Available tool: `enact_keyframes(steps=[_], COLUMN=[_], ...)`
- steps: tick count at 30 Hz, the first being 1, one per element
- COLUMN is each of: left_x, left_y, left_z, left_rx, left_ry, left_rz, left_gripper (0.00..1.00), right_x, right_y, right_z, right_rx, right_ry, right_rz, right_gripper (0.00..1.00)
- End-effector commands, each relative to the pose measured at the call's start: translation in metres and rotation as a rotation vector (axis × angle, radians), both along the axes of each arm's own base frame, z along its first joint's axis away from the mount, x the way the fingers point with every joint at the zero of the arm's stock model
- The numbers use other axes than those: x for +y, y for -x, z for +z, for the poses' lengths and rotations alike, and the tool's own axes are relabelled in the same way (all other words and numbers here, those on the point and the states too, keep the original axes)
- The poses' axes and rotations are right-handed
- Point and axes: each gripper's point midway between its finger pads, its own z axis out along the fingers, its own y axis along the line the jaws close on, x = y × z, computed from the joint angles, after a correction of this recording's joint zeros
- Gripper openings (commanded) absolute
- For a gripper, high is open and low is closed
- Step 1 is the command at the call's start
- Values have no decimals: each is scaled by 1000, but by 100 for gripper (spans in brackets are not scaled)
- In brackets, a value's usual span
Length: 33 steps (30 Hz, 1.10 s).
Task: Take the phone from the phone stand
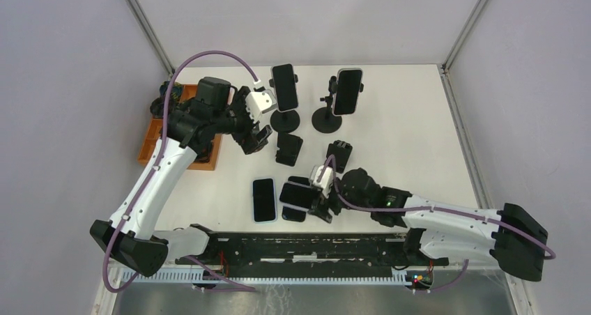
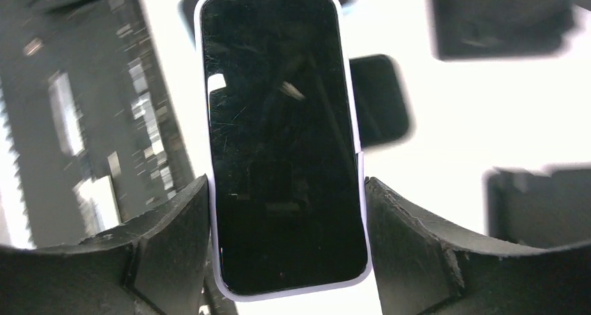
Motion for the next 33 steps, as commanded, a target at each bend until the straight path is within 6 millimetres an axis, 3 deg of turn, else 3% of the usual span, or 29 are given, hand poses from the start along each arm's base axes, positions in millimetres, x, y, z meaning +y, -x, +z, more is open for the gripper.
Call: enact_keyframes(steps=[1, 7, 14, 19, 21, 24, 28, 33], left_x=[-2, -1, -2, -2, -1, -2, 0, 2], left_y=[-5, -5, -6, -5, -4, -3, -6, -7], left_z=[27, 27, 27, 28, 28, 29, 31, 34], left_rx=[-91, -93, -86, -89, -94, -96, -101, -108], left_ry=[28, 26, 36, 38, 37, 39, 40, 40], left_rz=[-15, -14, -9, -10, -13, -15, 2, 18], left_gripper=[100, 100, 100, 100, 100, 100, 100, 100], right_x=[-30, -82, -99, -117, -109, -81, -42, -19], right_y=[-54, -63, -41, -43, -44, -43, -37, -42], right_z=[21, -16, -55, -75, -75, -70, -64, -38], right_rx=[37, 168, 331, 351, 343, 339, 384, 412], right_ry=[-89, 50, 113, 142, 127, 127, 108, -21], right_rz=[-390, -692, -801, -942, -943, -885, -798, -753], right_gripper=[0, 0, 0, 2, 15, 37, 75, 98])
